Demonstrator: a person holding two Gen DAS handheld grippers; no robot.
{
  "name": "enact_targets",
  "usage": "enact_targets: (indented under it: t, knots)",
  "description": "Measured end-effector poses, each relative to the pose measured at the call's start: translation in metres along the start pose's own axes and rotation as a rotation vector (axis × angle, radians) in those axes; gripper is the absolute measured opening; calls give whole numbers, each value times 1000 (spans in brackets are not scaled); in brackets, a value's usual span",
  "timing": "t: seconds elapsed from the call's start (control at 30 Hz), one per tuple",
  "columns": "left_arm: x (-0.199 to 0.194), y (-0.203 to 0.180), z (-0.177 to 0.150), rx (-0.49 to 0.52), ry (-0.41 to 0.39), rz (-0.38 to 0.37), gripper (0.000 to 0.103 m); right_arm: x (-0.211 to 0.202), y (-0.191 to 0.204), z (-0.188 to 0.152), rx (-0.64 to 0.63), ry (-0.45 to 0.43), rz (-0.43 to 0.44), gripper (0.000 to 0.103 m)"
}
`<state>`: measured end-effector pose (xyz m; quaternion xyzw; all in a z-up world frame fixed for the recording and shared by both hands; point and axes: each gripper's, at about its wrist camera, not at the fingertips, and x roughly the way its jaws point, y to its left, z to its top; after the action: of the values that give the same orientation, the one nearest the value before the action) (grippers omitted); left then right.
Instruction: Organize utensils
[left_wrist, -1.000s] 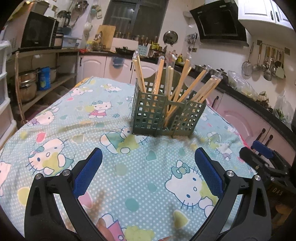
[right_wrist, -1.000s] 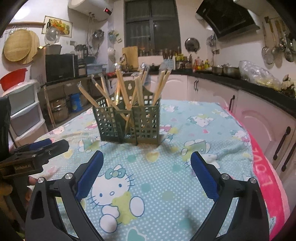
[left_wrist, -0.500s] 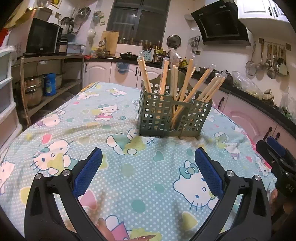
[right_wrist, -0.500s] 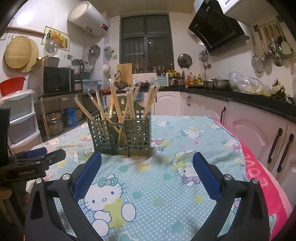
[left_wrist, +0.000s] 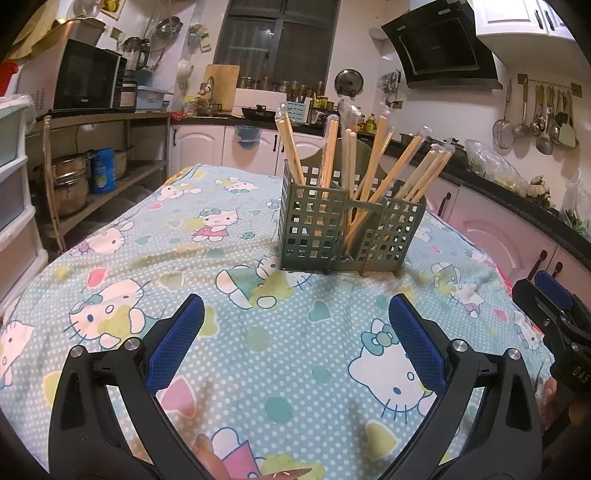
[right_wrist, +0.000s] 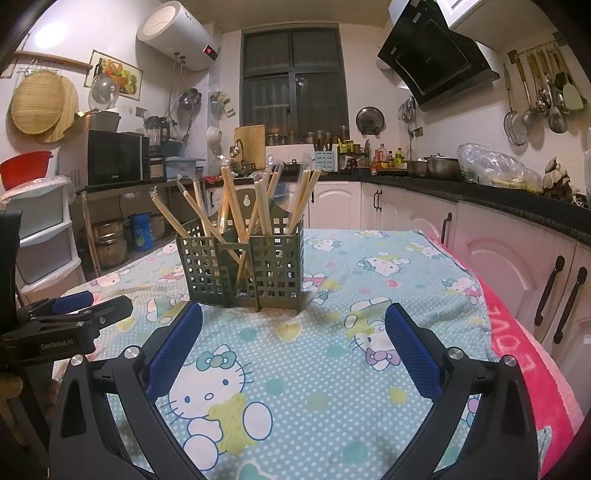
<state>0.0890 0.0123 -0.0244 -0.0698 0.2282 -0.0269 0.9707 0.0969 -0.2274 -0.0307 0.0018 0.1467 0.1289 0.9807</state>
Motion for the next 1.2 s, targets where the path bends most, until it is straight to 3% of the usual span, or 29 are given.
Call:
enact_targets:
  t: [1.2]
  knots:
    - [-1, 2, 0, -5, 5, 12, 92, 0, -1, -1, 1, 5, 2, 96]
